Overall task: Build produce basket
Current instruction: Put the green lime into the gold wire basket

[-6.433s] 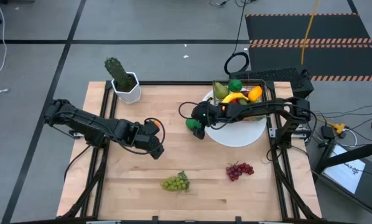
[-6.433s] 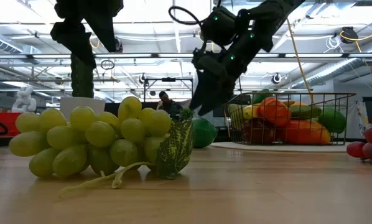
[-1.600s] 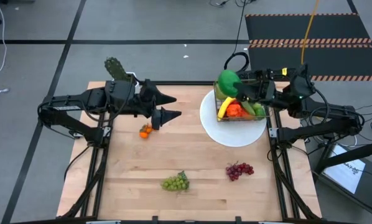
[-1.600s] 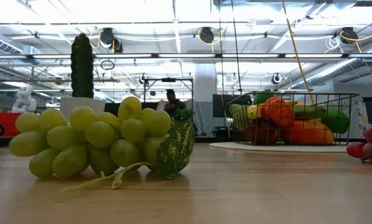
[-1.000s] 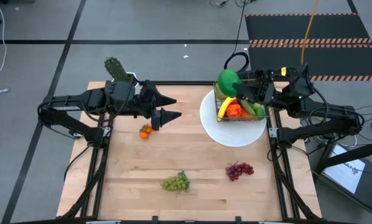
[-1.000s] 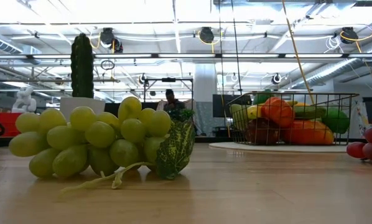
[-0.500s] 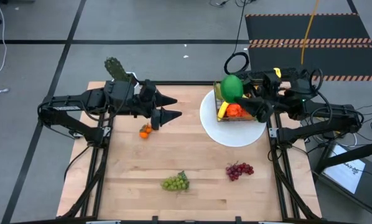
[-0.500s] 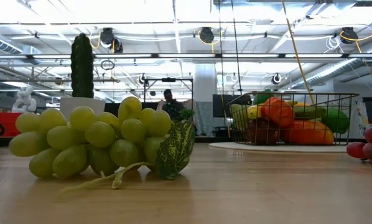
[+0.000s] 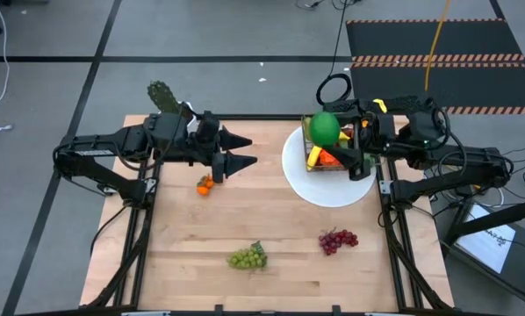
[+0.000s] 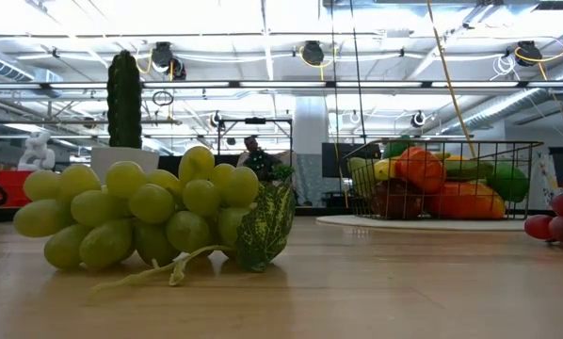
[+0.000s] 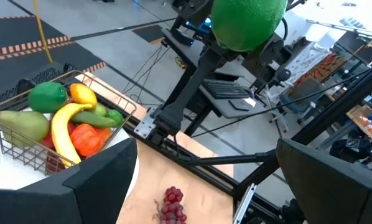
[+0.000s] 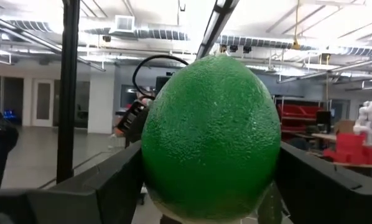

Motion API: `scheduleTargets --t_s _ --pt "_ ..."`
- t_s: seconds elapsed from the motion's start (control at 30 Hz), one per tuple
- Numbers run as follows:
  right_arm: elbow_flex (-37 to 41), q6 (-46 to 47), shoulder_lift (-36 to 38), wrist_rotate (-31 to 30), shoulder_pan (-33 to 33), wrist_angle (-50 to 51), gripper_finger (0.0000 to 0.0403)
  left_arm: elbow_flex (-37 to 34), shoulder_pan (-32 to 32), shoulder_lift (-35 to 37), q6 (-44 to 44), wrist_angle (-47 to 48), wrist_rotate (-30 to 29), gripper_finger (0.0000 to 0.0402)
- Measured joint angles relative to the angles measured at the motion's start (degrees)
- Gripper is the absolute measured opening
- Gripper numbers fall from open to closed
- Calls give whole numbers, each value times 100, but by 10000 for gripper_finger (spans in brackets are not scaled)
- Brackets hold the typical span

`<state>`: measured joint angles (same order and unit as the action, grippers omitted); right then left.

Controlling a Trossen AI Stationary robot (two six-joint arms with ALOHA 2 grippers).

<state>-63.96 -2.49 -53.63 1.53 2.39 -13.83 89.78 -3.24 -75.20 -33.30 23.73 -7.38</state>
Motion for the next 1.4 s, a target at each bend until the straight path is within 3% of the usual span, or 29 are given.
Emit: scheduleTargets --t_s 0.2,0.4,0.6,1.07,1.4 --pt "0 461 -2 -208 0 70 311 0 65 0 7 17 7 383" --pt "0 1561 0 -610 0 79 311 0 137 0 4 22 4 383" --pt "0 2400 0 -594 -3 523 311 0 117 0 -32 158 3 383" --pt "-2 4051 0 -623 47 3790 311 0 -147 0 -604 1395 0 383" --pt "-2 4576 0 -749 972 5694 311 -4 -278 0 -462 1869 -292 383"
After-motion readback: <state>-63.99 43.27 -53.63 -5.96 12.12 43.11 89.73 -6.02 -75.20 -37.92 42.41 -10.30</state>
